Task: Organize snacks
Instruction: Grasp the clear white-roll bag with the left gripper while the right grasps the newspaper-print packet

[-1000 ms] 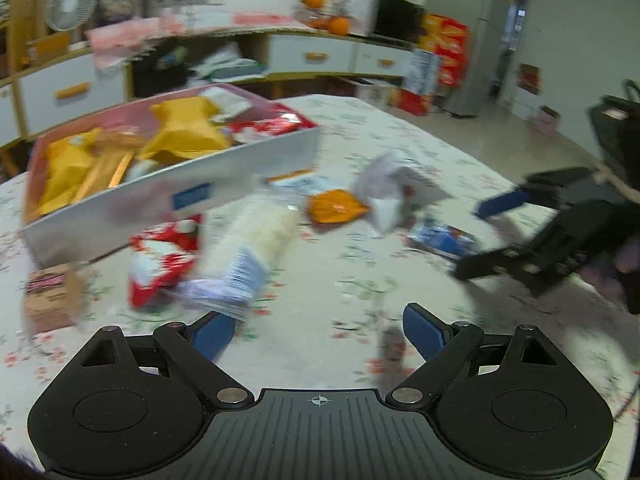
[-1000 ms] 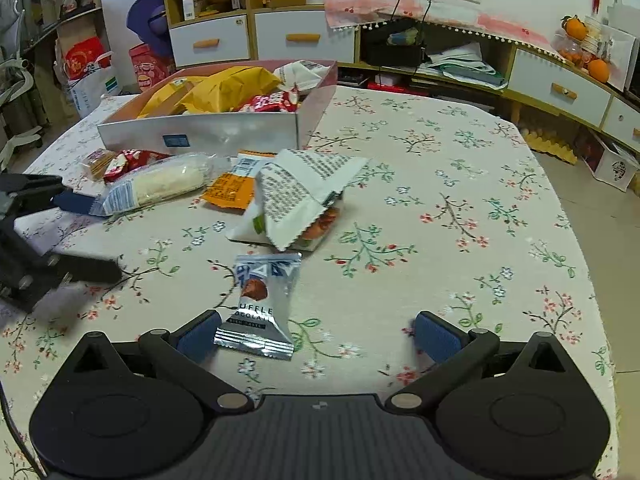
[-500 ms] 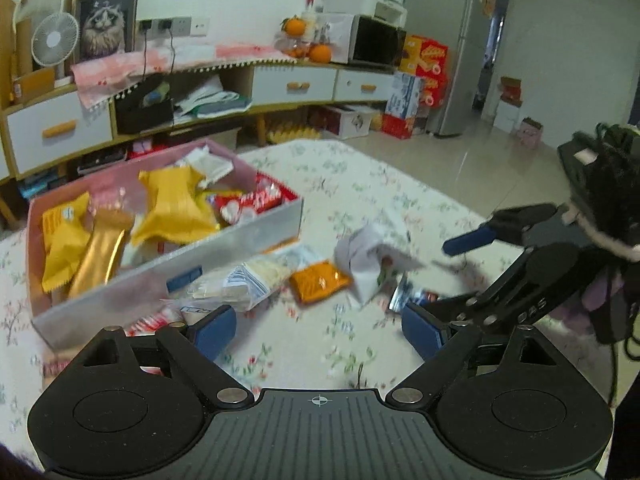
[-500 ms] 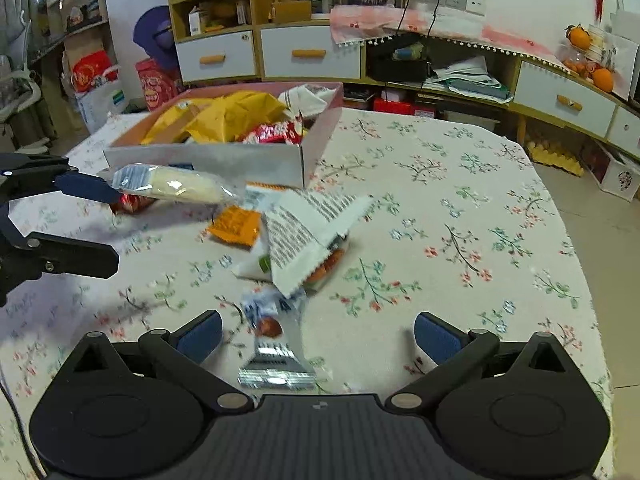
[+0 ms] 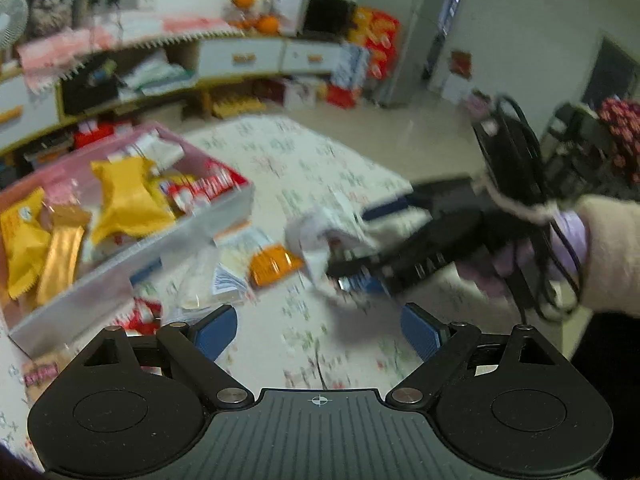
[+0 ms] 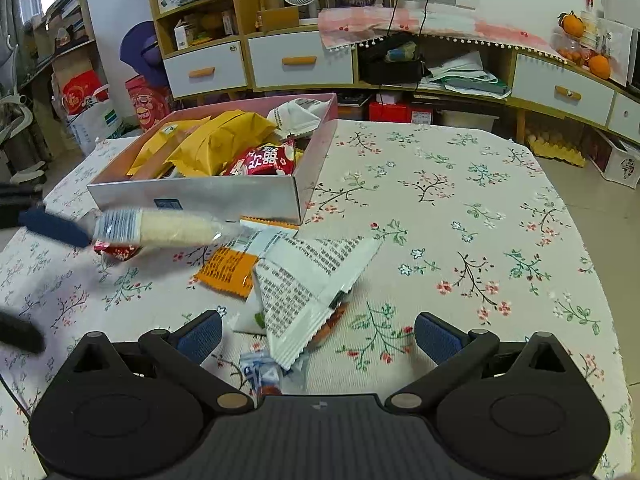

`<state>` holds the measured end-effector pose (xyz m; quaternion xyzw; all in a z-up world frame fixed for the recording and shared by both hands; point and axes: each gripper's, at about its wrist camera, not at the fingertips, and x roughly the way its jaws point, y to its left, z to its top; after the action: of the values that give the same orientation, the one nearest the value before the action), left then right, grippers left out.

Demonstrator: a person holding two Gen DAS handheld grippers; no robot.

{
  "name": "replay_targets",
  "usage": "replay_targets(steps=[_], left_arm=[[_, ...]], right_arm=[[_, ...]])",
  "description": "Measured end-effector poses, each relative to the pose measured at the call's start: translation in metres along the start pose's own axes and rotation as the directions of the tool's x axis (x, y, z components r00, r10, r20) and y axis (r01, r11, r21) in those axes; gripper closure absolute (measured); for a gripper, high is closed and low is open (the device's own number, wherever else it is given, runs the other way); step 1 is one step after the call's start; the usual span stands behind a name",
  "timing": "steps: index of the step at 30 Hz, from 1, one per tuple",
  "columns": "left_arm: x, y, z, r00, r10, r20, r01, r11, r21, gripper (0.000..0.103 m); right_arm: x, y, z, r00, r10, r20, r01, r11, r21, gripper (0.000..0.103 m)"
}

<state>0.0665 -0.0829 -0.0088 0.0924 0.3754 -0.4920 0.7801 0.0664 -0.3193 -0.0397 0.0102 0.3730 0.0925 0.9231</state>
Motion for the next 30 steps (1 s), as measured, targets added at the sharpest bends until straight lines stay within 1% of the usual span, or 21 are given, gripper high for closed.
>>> replay_targets(steps=[4, 5, 7, 9, 10, 11, 12, 13, 14, 16, 19, 20, 22, 23, 25, 27, 28, 30], left_arm=[[0.003, 0.001, -0.006, 0.997, -0.031, -0.07, 0.031, 1.0, -0.003, 0.013], [0.003, 0.001, -0.006, 0.996, -0.033, -0.077, 0.033, 0.999, 0.0, 0.013], [0.001, 0.0, -0.006, 0.997, -0.024, -0.076, 0.025, 1.0, 0.005, 0.012], [-0.002, 0.0, -0.005, 0.999, -0.015, -0.052, 0.015, 1.0, -0.004, 0.011], [-0.001, 0.001, -0.004, 0.999, 0.0, -0.041, -0.001, 1.0, -0.013, 0.011], [0.001, 0.001, -0.003, 0.999, 0.033, -0.033, -0.033, 0.999, -0.02, 0.011], [0.005, 0.002, -0.002, 0.996, 0.081, -0.024, -0.081, 0.996, -0.027, 0.014], [0.011, 0.004, -0.001, 0.992, 0.124, -0.024, -0.125, 0.991, -0.036, 0.014], [0.017, 0.006, 0.0, 0.988, 0.154, -0.027, -0.155, 0.987, -0.046, 0.014], [0.027, 0.009, 0.001, 0.982, 0.188, -0.03, -0.19, 0.98, -0.067, 0.03], [0.037, 0.014, 0.004, 0.97, 0.242, -0.024, -0.243, 0.964, -0.106, 0.042], [0.039, 0.016, 0.004, 0.967, 0.255, -0.019, -0.256, 0.96, -0.117, 0.043], [0.043, 0.02, 0.006, 0.962, 0.273, -0.015, -0.272, 0.953, -0.134, 0.051], [0.045, 0.021, 0.006, 0.96, 0.28, -0.016, -0.279, 0.95, -0.142, 0.052], [0.049, 0.023, 0.006, 0.952, 0.306, -0.022, -0.306, 0.941, -0.145, 0.058], [0.052, 0.024, 0.005, 0.945, 0.326, -0.03, -0.327, 0.933, -0.148, 0.06], [0.054, 0.026, 0.004, 0.944, 0.327, -0.039, -0.329, 0.932, -0.151, 0.061], [0.057, 0.024, 0.003, 0.94, 0.34, -0.038, -0.342, 0.93, -0.133, 0.061]], right_arm=[[0.004, -0.003, 0.001, 1.0, 0.004, -0.008, -0.004, 1.0, 0.01, 0.025], [0.005, -0.004, 0.001, 1.0, 0.006, -0.009, -0.006, 1.0, 0.011, 0.025], [0.006, -0.005, 0.001, 1.0, 0.011, -0.012, -0.011, 1.0, 0.011, 0.025], [0.007, -0.005, 0.001, 1.0, 0.015, -0.014, -0.015, 1.0, 0.01, 0.025], [0.007, -0.005, 0.001, 1.0, 0.017, -0.015, -0.017, 1.0, 0.01, 0.025], [0.008, -0.006, 0.002, 1.0, 0.018, -0.015, -0.018, 1.0, 0.011, 0.025], [0.008, -0.006, 0.003, 1.0, 0.019, -0.014, -0.019, 1.0, 0.012, 0.025], [0.008, -0.006, 0.004, 1.0, 0.02, -0.012, -0.02, 1.0, 0.015, 0.025], [0.009, -0.005, 0.005, 1.0, 0.021, -0.011, -0.021, 1.0, 0.018, 0.025], [0.009, -0.005, 0.007, 1.0, 0.023, -0.006, -0.022, 0.999, 0.029, 0.026], [0.009, -0.002, 0.01, 0.999, 0.034, 0.0, -0.034, 0.999, 0.028, 0.028], [0.008, -0.001, 0.01, 0.999, 0.036, 0.001, -0.036, 0.999, 0.026, 0.03], [0.009, -0.001, 0.01, 0.999, 0.038, -0.002, -0.038, 0.999, 0.027, 0.032], [0.01, -0.001, 0.01, 0.999, 0.038, -0.005, -0.038, 0.999, 0.032, 0.035], [0.012, -0.002, 0.011, 0.999, 0.038, -0.014, -0.037, 0.998, 0.045, 0.039], [0.013, -0.003, 0.012, 0.999, 0.041, -0.016, -0.041, 0.998, 0.051, 0.041], [0.013, -0.003, 0.013, 0.999, 0.042, -0.012, -0.041, 0.998, 0.054, 0.041], [0.013, -0.004, 0.014, 0.999, 0.04, -0.008, -0.039, 0.997, 0.06, 0.042]])
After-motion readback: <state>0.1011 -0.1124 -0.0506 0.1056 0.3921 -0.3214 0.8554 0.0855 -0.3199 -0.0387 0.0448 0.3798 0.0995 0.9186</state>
